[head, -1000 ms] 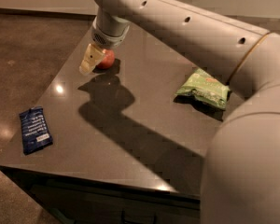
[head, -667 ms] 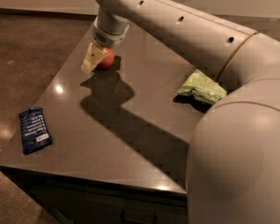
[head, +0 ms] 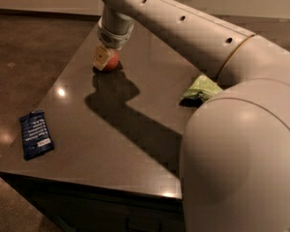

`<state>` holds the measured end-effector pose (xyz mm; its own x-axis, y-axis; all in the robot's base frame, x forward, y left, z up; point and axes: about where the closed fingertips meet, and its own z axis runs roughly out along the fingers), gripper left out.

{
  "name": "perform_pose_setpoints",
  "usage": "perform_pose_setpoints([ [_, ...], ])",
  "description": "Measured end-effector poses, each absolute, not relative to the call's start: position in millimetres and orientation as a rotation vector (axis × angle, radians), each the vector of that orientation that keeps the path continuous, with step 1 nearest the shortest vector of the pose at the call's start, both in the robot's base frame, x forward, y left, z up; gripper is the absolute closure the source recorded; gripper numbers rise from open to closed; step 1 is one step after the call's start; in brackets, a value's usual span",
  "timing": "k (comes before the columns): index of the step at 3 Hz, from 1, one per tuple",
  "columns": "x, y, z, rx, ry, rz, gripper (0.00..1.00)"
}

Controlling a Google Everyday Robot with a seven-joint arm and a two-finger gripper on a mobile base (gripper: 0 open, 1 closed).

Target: Pick apple

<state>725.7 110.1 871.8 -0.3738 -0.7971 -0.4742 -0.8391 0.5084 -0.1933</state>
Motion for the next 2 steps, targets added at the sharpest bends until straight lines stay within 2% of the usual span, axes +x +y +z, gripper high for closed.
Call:
perform_pose_setpoints([
  [1, 725.1, 105.7, 873.6, -1.351, 2.235, 0.115, 0.60],
  [2, 715.0, 97.7, 898.3, -1.404, 2.182, 0.139, 0.92],
])
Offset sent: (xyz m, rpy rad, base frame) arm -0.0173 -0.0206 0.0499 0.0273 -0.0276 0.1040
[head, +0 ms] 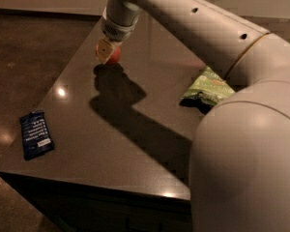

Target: Pick apple

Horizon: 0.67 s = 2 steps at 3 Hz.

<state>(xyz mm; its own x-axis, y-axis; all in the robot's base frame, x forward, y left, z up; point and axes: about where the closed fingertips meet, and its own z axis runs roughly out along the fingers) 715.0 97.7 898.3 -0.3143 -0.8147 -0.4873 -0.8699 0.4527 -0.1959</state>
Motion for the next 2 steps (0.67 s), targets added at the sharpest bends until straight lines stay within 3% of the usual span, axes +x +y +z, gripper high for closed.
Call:
perform_pose_setpoints([
  [1, 700.8, 88.2, 930.9, -1.470, 2.114, 0.165, 1.00],
  [2, 681.6, 81.1, 967.3, -1.547, 2.025, 0.195, 1.00],
])
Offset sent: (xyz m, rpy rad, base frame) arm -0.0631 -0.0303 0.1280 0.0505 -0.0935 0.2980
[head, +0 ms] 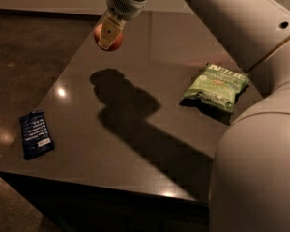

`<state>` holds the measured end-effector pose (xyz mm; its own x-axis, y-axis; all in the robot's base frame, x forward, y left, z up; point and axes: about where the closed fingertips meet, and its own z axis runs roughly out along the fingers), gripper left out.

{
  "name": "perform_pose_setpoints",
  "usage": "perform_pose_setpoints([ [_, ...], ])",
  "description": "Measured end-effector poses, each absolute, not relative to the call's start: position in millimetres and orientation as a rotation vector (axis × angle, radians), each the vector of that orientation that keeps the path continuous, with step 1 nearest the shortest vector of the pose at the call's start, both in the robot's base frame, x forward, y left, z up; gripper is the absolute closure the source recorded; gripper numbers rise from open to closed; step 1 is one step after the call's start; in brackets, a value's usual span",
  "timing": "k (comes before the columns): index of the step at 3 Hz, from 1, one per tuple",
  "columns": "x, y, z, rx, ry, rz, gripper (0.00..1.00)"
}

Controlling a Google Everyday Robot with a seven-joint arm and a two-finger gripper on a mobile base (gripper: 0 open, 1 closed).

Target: Pick apple

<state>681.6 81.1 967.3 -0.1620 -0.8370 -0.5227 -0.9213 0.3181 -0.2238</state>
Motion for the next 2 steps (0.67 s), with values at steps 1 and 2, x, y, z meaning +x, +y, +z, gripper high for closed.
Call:
perform_pose_setpoints([
  [1, 660.8, 78.1, 995.8, -1.637, 1.923, 0.235, 1.00],
  [2, 661.4, 78.5, 994.6, -1.638, 1.924, 0.233, 1.00],
])
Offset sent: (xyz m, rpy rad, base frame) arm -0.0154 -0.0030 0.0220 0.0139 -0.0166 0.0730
